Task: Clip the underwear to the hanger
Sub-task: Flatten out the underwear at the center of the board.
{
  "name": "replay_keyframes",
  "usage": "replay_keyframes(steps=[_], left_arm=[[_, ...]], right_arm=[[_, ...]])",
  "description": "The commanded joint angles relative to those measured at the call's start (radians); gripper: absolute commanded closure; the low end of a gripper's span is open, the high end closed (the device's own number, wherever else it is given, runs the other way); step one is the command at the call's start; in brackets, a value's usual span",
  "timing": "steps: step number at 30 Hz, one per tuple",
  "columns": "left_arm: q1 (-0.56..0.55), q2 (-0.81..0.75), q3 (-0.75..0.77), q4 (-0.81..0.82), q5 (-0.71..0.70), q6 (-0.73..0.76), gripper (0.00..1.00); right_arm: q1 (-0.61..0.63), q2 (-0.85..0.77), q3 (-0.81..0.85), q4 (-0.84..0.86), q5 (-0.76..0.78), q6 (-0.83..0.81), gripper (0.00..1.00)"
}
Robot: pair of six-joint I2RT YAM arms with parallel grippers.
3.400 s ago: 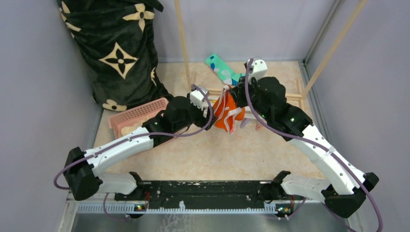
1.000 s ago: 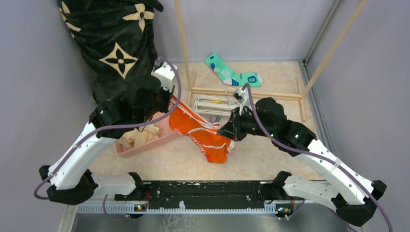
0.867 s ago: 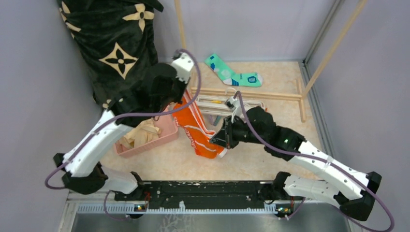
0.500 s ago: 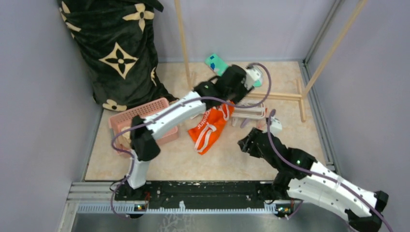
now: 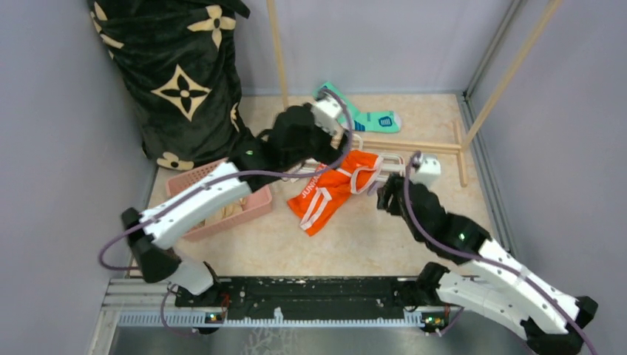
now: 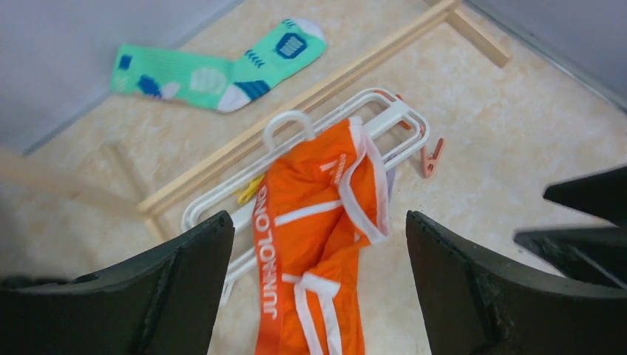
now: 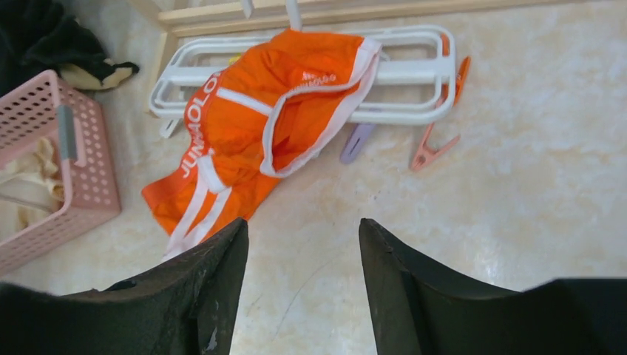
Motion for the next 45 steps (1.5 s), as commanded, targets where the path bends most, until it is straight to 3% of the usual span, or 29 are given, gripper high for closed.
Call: replay_keyframes(steps=[1, 5, 10, 18, 30, 39, 45], left_arm=[[0.083, -0.199, -0.251, 0.029, -0.077, -0.24, 0.1], [0.23, -0.361, -0.525, 0.026, -0.039, -0.495, 0.17], [0.273, -0.406, -0.699, 0.067, -0.037, -0.664, 0.18], [0.273, -0.255, -0.774, 0.03, -0.073, -0.874, 0.18], [0.268, -0.169, -0.906, 0.267, -0.014, -1.002, 0.2], [0.271, -0.176, -0.867, -0.015, -0.322, -1.035, 0.13], [0.232, -0.195, -0.885, 0.224, -0.144, -0.947, 0.13]], right_arm=[[-0.228, 0.201, 0.129, 0.14, -0.257, -0.306, 0.43], [-0.52, 0.401, 0.189, 0.249, -0.705, -0.453, 0.43], [-0.636, 0.629, 0.261, 0.4, -0.941, -0.55, 0.43], [-0.664, 0.849, 0.365, 0.519, -0.965, -0.545, 0.43], [-0.67, 0.978, 0.407, 0.548, -0.973, -0.633, 0.44], [-0.672, 0.976, 0.383, 0.553, -0.981, -0.621, 0.44], [-0.672, 0.959, 0.38, 0.554, -0.98, -0.614, 0.45]])
